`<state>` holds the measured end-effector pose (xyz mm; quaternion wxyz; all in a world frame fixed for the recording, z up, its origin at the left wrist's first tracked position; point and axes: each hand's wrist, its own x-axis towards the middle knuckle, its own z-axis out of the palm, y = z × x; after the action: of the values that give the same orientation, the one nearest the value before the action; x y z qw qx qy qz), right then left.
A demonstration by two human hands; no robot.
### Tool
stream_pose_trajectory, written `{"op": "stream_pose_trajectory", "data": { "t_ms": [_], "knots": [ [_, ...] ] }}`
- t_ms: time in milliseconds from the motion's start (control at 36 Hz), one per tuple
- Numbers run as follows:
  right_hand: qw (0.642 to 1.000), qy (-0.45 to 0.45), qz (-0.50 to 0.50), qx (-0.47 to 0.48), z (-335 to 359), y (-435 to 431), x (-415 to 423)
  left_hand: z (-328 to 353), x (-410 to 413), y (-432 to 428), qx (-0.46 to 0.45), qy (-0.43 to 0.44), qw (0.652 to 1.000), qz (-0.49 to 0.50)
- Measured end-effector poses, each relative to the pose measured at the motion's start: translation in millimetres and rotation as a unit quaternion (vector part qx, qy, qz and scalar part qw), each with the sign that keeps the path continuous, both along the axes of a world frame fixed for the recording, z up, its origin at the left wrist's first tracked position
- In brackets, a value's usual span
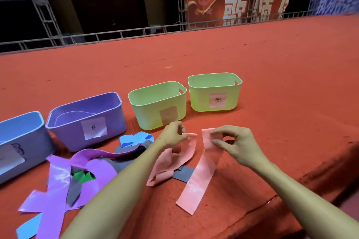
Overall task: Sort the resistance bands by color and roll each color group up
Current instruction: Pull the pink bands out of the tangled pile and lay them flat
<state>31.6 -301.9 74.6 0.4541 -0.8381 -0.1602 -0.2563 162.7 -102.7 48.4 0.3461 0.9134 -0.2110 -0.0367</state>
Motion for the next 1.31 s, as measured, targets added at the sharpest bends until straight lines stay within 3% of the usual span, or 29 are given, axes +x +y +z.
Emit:
{"op": "stream_pose_trajectory", "data": {
  "t_ms": [111,194,556,694,1028,1306],
  "knots": [
    [1.0,-0.009,0.014,0.015,23.2,14.0,-5.5,37.4,-19.9,27.4,-0.154,0.01,0.988,0.021],
    [0.999,-0.024,0.023,0.024,44.0,28.3,-11.2,71.7,-40.1,48.8,-0.208,-0.003,0.978,0.017],
    [0.987,-0.066,0.12,0.084,138.6,99.9,-37.9,170.6,-109.1,114.6,-0.262,-0.154,0.952,0.037],
    [0.981,-0.083,0.155,0.082,162.0,126.5,-45.3,187.4,-131.4,119.1,-0.272,-0.159,0.948,0.036],
    [0.977,-0.089,0.145,0.129,176.4,141.7,-43.6,207.4,-160.6,116.2,-0.413,-0.085,0.907,0.019],
    [0.981,-0.084,0.125,0.124,178.0,139.6,-44.5,214.5,-171.1,112.5,-0.423,-0.077,0.903,0.0]
  ]
}}
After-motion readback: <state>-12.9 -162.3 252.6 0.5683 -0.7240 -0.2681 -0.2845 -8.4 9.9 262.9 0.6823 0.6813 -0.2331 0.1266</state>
